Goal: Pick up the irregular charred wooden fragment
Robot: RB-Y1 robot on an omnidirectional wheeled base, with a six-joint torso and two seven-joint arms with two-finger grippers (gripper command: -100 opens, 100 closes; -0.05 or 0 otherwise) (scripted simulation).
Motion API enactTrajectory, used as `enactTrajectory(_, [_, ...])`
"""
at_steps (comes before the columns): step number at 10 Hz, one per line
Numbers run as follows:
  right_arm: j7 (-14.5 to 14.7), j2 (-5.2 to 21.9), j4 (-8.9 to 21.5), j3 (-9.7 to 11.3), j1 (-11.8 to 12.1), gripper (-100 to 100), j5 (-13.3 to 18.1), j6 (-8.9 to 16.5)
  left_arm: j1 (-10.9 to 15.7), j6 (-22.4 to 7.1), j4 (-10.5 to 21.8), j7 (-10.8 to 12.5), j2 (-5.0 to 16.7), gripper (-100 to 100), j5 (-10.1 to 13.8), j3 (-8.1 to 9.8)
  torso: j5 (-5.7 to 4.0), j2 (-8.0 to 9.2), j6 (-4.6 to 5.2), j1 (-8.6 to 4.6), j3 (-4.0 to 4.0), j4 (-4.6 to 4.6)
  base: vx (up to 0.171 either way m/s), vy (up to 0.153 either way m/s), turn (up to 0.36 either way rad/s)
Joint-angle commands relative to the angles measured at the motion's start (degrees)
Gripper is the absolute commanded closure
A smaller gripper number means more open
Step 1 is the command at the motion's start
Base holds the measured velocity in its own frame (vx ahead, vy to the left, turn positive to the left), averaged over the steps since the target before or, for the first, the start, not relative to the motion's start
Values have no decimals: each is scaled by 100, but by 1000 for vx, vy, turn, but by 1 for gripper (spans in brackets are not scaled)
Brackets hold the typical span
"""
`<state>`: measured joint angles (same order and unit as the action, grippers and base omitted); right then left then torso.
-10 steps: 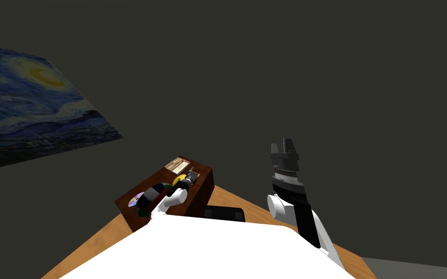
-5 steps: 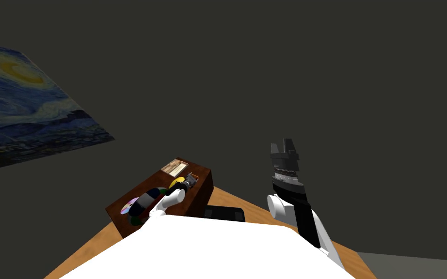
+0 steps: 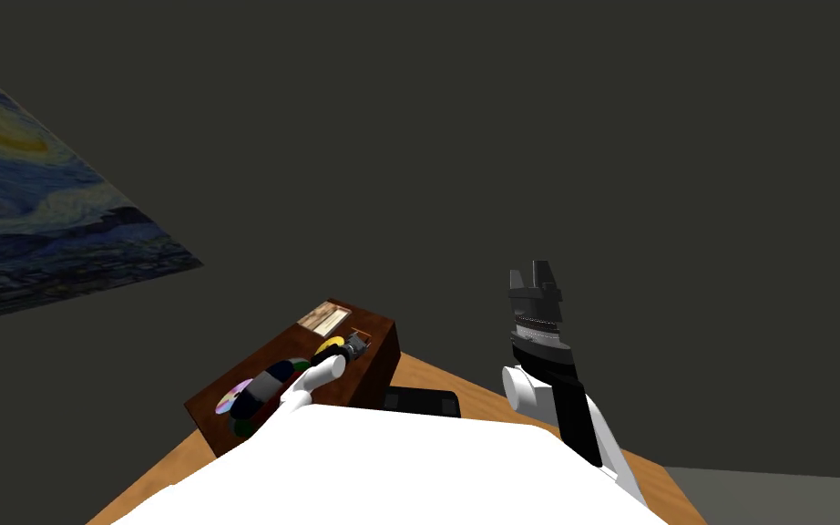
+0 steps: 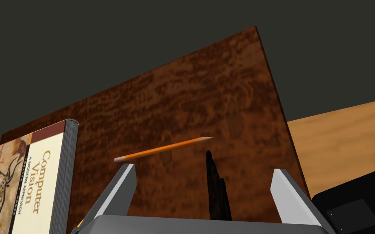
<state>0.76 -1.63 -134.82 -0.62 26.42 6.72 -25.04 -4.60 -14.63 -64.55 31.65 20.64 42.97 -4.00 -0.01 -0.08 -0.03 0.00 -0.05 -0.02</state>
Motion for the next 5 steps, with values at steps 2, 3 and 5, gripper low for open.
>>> enactTrajectory(2, [0, 0, 0, 0, 0, 0, 0, 0, 168, -351, 430, 271, 187, -100, 346, -43, 0, -1, 1, 0, 0, 0, 32, 6, -70])
enactTrajectory(3, [0, 0, 0, 0, 0, 0, 0, 0, 168, -351, 517, 271, 187, -100, 346, -43, 0, -5, 1, 1, -3, -1, 27, 8, -25])
enactTrajectory(5, [0, 0, 0, 0, 0, 0, 0, 0, 341, -648, 909, 497, 323, -100, 615, -73, 0, -2, 0, 0, -1, 0, 29, 2, -66])
